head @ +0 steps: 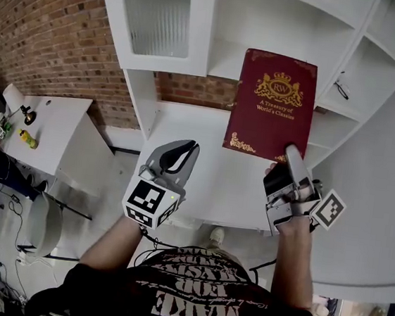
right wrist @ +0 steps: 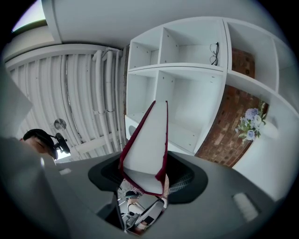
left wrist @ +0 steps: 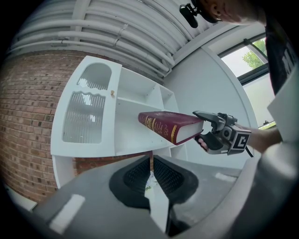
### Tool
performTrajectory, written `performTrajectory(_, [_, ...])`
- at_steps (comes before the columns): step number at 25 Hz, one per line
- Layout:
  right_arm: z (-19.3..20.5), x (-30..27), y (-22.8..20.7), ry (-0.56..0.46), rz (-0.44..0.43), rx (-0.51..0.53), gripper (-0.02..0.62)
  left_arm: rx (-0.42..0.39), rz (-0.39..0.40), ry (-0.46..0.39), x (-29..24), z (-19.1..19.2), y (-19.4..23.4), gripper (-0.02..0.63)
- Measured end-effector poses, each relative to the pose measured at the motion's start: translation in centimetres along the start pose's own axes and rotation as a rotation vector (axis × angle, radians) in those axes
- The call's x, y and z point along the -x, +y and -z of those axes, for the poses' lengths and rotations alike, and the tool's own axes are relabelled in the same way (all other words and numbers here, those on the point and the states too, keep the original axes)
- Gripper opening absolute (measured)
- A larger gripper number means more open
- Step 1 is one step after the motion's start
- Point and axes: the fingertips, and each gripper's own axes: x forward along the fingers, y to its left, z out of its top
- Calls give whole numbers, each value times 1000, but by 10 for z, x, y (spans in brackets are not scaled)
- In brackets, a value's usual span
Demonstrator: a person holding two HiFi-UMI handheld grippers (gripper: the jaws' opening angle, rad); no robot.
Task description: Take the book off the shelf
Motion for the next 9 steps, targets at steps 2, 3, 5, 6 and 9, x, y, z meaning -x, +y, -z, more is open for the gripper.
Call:
performTrajectory(2, [0,-1,3,-1,3,-1,278,2,3,1,1,-2,-1,31])
performTrajectory(3, [0,-1,5,-1,4,-2,278,4,4,1,2,-3,-1,30])
performTrajectory(5, [2,-1,8,2,4,-2,279,5,4,0,5,-6,-2,29])
performTrajectory(6, [2,0,9,3,3,-2,278,5,3,0,5,-7,-2,29])
performTrajectory(9, [3,2,10,3,2,-3,279,2,3,-4,7,-8,-4,29])
